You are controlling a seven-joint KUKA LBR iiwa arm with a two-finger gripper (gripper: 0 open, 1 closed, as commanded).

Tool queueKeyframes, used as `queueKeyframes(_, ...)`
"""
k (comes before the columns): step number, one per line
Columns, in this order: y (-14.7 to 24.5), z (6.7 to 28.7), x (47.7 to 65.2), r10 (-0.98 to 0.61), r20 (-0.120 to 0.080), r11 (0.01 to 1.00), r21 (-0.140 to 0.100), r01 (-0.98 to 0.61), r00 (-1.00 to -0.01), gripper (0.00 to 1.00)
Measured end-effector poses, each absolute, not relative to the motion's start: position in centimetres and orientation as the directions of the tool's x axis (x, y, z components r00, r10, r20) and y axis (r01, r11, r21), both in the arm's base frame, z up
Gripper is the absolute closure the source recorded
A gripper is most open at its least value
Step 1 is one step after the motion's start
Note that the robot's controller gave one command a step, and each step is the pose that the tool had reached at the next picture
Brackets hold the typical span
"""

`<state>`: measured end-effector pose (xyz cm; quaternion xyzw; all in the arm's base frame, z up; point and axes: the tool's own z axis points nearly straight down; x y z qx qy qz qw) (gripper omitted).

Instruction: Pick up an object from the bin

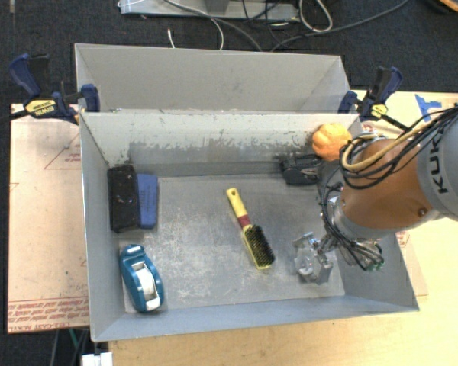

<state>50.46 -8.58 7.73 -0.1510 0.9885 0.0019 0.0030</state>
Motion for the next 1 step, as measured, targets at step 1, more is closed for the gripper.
queueKeyframes(1,-8.47,9.88,50.24,-0.298,0.001,0.955,0.008,-0.298,-0.955,1.0)
